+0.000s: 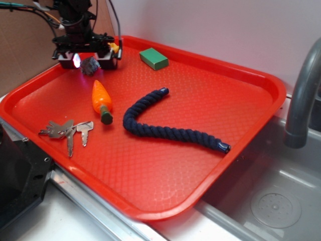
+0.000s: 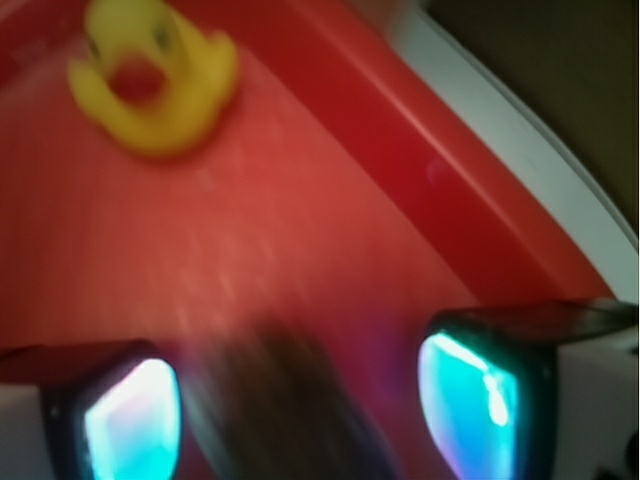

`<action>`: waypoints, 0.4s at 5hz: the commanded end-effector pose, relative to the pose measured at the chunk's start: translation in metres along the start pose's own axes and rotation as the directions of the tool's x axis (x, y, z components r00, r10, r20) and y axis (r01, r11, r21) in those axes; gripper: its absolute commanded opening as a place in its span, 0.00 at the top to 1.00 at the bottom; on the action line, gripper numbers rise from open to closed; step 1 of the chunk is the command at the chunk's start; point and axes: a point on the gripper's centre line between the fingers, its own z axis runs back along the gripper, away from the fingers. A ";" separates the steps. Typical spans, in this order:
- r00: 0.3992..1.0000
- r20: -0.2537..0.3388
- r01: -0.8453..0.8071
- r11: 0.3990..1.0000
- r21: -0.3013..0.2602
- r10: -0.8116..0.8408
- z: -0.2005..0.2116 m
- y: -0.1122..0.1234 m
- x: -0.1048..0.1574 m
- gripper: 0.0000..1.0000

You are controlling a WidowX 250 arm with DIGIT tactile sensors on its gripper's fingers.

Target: Grab the rock.

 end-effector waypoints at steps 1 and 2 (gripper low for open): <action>0.993 -0.001 0.120 0.993 -0.012 -0.120 0.033 0.001 -0.011 1.00; 0.979 0.055 0.201 0.978 -0.064 -0.197 0.089 -0.003 -0.031 1.00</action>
